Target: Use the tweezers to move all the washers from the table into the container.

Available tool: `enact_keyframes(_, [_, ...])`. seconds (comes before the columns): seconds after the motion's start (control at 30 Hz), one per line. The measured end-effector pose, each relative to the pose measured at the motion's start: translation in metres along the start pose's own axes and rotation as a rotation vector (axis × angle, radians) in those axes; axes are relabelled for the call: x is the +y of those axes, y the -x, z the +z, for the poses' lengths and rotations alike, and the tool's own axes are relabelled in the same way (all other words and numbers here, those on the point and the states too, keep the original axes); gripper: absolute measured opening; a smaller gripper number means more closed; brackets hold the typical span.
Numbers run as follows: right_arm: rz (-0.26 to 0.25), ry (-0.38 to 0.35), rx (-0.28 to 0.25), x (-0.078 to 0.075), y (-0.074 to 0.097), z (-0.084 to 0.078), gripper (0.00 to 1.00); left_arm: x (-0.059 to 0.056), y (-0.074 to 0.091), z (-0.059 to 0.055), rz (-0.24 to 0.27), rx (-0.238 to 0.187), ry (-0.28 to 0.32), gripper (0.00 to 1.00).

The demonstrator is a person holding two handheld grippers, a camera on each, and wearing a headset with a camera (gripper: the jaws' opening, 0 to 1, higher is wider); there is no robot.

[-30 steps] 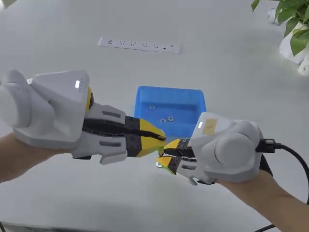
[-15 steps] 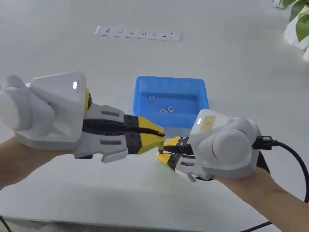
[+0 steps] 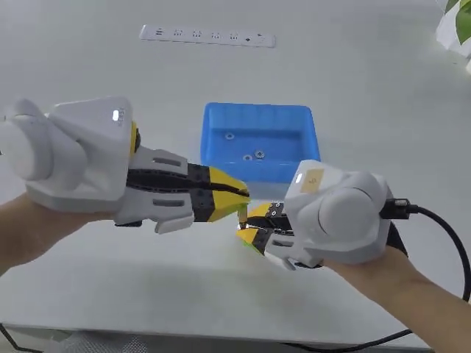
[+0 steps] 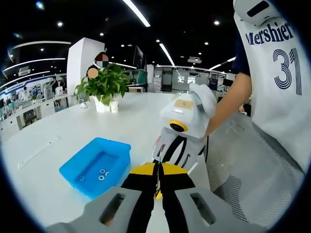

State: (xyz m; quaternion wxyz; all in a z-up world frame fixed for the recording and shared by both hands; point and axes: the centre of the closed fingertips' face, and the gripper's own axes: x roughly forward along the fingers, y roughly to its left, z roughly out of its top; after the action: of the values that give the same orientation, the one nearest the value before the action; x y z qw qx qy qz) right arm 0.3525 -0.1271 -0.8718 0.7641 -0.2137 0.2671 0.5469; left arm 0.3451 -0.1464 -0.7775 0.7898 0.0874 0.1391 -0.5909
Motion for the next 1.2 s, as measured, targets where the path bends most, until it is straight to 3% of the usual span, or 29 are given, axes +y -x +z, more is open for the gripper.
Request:
enact_keyframes(0.73, [0.021,-0.009,0.005,0.0006,-0.0032,-0.0034,0.12,-0.0029,-0.0063,-0.0035,-0.031,0.022,-0.003,0.06])
enact_keyframes(0.83, [0.05,-0.01,-0.029,0.0012,-0.0005,0.0032,0.13,-0.0038,-0.0062,-0.0035,-0.035,0.023,0.0,0.06])
enact_keyframes(1.03, [0.091,0.069,-0.005,0.0033,-0.0015,0.0013,0.12,-0.005,-0.0062,-0.0039,-0.038,0.029,-0.003,0.06])
enact_keyframes(1.2, [0.109,0.06,-0.003,0.0035,-0.002,-0.0001,0.11,-0.0066,-0.0053,-0.0047,-0.043,0.034,0.0,0.06])
